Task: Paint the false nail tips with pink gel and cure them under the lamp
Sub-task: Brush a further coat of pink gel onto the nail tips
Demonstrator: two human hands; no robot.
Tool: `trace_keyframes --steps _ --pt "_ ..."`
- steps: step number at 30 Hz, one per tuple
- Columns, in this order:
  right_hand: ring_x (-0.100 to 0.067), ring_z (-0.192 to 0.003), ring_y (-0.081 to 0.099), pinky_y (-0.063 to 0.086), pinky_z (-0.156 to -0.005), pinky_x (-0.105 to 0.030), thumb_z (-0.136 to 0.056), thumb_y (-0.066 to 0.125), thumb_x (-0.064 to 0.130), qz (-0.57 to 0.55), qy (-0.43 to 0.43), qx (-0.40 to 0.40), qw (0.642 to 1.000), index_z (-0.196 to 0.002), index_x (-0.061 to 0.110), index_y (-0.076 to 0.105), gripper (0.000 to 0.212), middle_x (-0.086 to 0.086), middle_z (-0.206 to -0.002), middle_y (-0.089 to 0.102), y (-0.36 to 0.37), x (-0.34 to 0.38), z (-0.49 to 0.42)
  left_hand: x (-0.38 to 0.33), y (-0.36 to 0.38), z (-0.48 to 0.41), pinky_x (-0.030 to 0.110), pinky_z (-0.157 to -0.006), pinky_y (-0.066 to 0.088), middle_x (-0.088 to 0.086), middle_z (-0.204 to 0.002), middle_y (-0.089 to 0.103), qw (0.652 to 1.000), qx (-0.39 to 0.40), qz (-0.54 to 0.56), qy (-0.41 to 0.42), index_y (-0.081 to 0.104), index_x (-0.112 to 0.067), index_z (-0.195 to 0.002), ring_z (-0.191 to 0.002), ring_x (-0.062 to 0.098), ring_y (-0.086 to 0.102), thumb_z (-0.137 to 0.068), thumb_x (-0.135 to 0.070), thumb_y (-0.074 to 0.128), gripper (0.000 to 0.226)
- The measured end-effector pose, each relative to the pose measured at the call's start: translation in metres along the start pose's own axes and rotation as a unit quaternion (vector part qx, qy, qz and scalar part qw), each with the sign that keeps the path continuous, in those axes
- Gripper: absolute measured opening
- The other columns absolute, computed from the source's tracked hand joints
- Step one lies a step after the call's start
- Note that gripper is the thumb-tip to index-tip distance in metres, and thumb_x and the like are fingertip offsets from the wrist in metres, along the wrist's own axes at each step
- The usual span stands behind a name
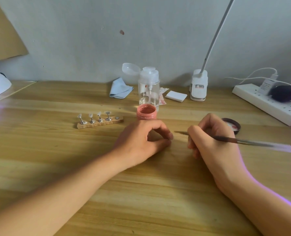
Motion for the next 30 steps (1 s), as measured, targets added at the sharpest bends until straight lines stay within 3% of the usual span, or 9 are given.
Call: trace_keyframes --steps 5,9,11,14,18,22,24,27,30 --pt "-0.012 -0.052 0.05 0.044 -0.05 -0.024 -0.088 0.068 0.025 -0.009 -0.091 -0.026 0.995 -0.086 0.021 0.054 0.015 0.003 -0.068 0.062 -0.007 0.026 0.01 0.004 -0.004 0.002 0.024 -0.059 0.043 -0.023 -0.072 0.066 0.999 -0.026 -0.006 -0.024 0.067 -0.04 -0.082 -0.06 -0.002 0.055 -0.079 -0.03 0.075 0.013" --pt "-0.008 -0.089 0.068 0.051 -0.07 -0.029 -0.093 0.062 0.023 0.055 -0.113 0.027 0.992 -0.103 0.026 0.07 0.013 0.009 -0.094 0.073 0.01 0.036 0.012 0.005 -0.011 0.005 0.031 -0.074 0.053 -0.021 -0.081 0.069 0.999 -0.049 0.002 -0.024 0.067 -0.034 -0.08 -0.076 0.0 0.063 -0.077 -0.026 0.073 0.01" --pt "-0.002 -0.08 0.066 0.051 -0.066 -0.027 -0.096 0.058 0.017 0.061 -0.099 0.034 0.993 -0.101 0.024 0.069 0.014 0.007 -0.086 0.073 0.017 0.036 0.005 0.006 -0.01 0.004 0.031 -0.077 0.053 -0.018 -0.082 0.07 0.999 -0.047 0.006 -0.025 0.067 -0.034 -0.078 -0.081 0.002 0.064 -0.077 -0.026 0.073 0.01" --pt "0.0 -0.063 0.061 0.046 -0.059 -0.02 -0.096 0.058 0.016 0.037 -0.061 0.037 0.997 -0.095 0.015 0.056 0.003 -0.001 -0.074 0.072 0.032 0.036 -0.015 0.009 -0.01 0.003 0.017 -0.068 0.045 -0.023 -0.076 0.067 0.998 -0.051 0.013 -0.029 0.066 -0.032 -0.078 -0.076 -0.003 0.063 -0.077 -0.026 0.072 0.009" --pt "0.0 -0.053 0.055 0.04 -0.059 -0.029 -0.092 0.06 0.023 0.116 -0.023 0.035 0.992 -0.084 0.017 0.055 0.011 -0.001 -0.067 0.069 0.052 0.035 -0.048 0.011 -0.009 0.004 0.007 -0.059 0.036 -0.024 -0.073 0.066 0.998 -0.049 0.019 -0.038 0.065 -0.033 -0.078 -0.07 -0.008 0.06 -0.076 -0.026 0.072 0.01" --pt "-0.022 -0.07 0.062 0.048 -0.065 -0.039 -0.089 0.061 0.024 0.221 -0.004 0.066 0.973 -0.083 0.008 0.06 0.017 -0.008 -0.068 0.068 0.073 0.028 -0.064 0.013 -0.009 0.003 0.007 -0.06 0.037 -0.025 -0.074 0.066 0.998 -0.045 0.026 -0.046 0.065 -0.034 -0.076 -0.071 -0.007 0.061 -0.076 -0.024 0.071 0.011" --pt "-0.024 -0.074 0.063 0.05 -0.07 -0.039 -0.089 0.063 0.025 0.239 -0.001 0.078 0.968 -0.081 0.008 0.061 0.019 -0.006 -0.067 0.067 0.079 0.026 -0.066 0.013 -0.008 0.002 0.008 -0.061 0.038 -0.025 -0.074 0.066 0.997 -0.043 0.034 -0.045 0.065 -0.035 -0.076 -0.072 -0.008 0.062 -0.075 -0.025 0.07 0.011" --pt "-0.017 -0.069 0.06 0.048 -0.068 -0.038 -0.091 0.062 0.027 0.199 -0.015 0.053 0.978 -0.084 0.013 0.061 0.015 0.0 -0.065 0.064 0.072 0.03 -0.064 0.012 -0.008 0.002 0.009 -0.063 0.038 -0.021 -0.077 0.068 0.998 -0.045 0.038 -0.035 0.066 -0.034 -0.078 -0.074 -0.006 0.062 -0.074 -0.025 0.069 0.01" --pt "-0.01 -0.057 0.055 0.045 -0.056 -0.03 -0.095 0.055 0.022 0.056 -0.027 -0.003 0.998 -0.088 0.015 0.055 0.01 -0.002 -0.064 0.066 0.041 0.037 -0.05 0.011 -0.009 0.001 0.011 -0.065 0.04 -0.021 -0.075 0.067 0.998 -0.045 0.039 -0.03 0.067 -0.032 -0.079 -0.074 -0.004 0.063 -0.076 -0.021 0.072 0.012"
Point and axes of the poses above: each hand's wrist, its own z-axis away from the middle knuckle, its own y-axis out of the palm, x = y × z, the point moved 10 cm from there along -z, towards the middle knuckle
